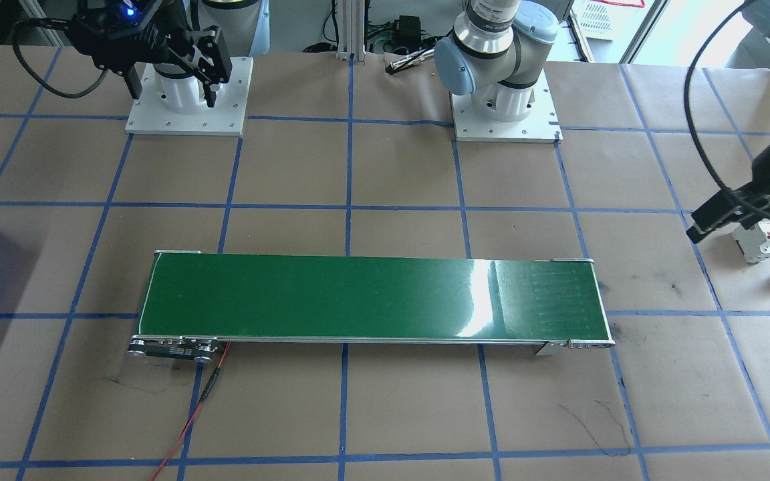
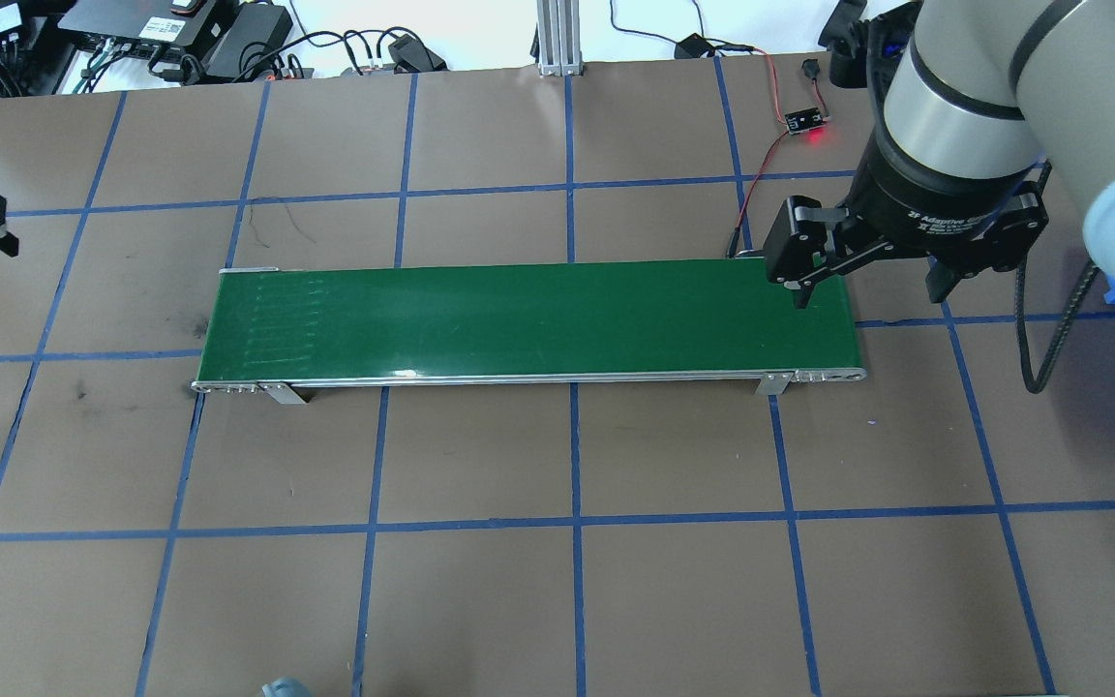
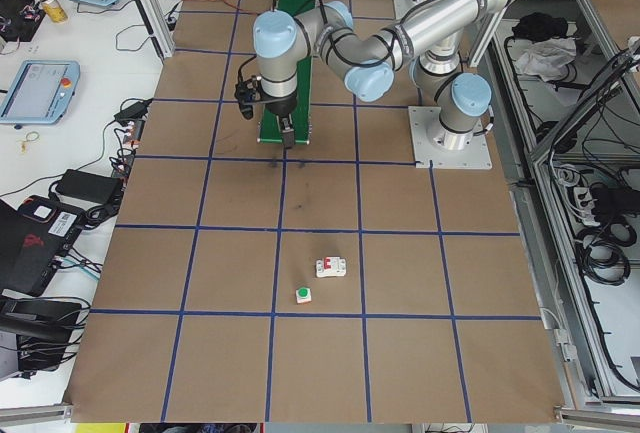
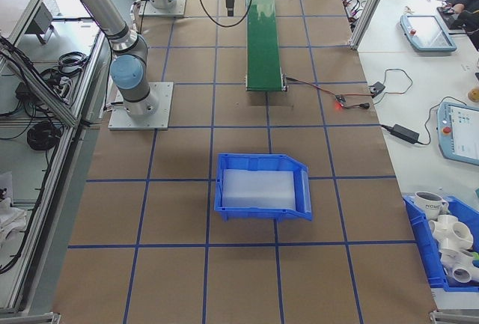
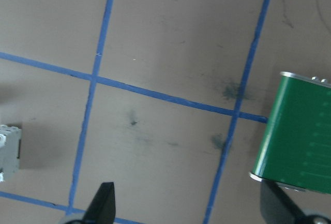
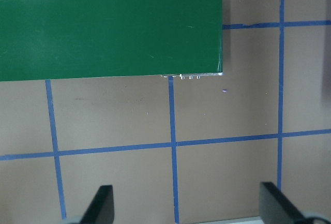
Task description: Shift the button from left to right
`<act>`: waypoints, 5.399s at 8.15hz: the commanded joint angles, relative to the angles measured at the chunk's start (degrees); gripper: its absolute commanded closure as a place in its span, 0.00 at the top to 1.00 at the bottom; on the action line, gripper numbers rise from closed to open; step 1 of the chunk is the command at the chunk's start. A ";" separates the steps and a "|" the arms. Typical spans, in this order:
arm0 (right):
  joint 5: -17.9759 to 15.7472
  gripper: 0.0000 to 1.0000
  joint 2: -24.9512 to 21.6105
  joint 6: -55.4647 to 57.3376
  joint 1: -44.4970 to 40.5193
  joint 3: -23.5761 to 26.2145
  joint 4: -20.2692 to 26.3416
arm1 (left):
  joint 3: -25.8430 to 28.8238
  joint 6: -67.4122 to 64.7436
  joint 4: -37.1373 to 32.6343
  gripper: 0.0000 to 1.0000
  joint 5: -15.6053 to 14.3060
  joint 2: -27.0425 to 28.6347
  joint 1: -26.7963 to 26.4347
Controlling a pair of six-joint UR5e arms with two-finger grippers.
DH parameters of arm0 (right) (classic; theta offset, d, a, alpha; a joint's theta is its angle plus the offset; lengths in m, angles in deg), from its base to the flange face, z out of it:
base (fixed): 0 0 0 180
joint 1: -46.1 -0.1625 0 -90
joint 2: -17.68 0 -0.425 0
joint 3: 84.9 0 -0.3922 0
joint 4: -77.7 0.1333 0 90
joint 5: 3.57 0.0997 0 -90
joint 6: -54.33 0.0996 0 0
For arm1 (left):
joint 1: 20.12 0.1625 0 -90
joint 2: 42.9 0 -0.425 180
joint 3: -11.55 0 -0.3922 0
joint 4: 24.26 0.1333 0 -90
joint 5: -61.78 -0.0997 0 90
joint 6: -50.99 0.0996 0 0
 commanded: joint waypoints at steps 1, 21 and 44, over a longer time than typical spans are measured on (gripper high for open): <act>-0.02 1.00 0.01 0.04 0.00 0.00 0.00 | 0.40 10.09 13.22 1.00 -0.30 6.78 7.93; -1.42 1.00 0.10 0.13 0.00 0.00 0.35 | 12.63 40.44 19.97 1.00 -1.97 33.79 20.69; -1.42 1.00 0.27 0.04 0.00 0.09 0.44 | 11.74 32.33 18.31 0.00 1.95 26.18 23.42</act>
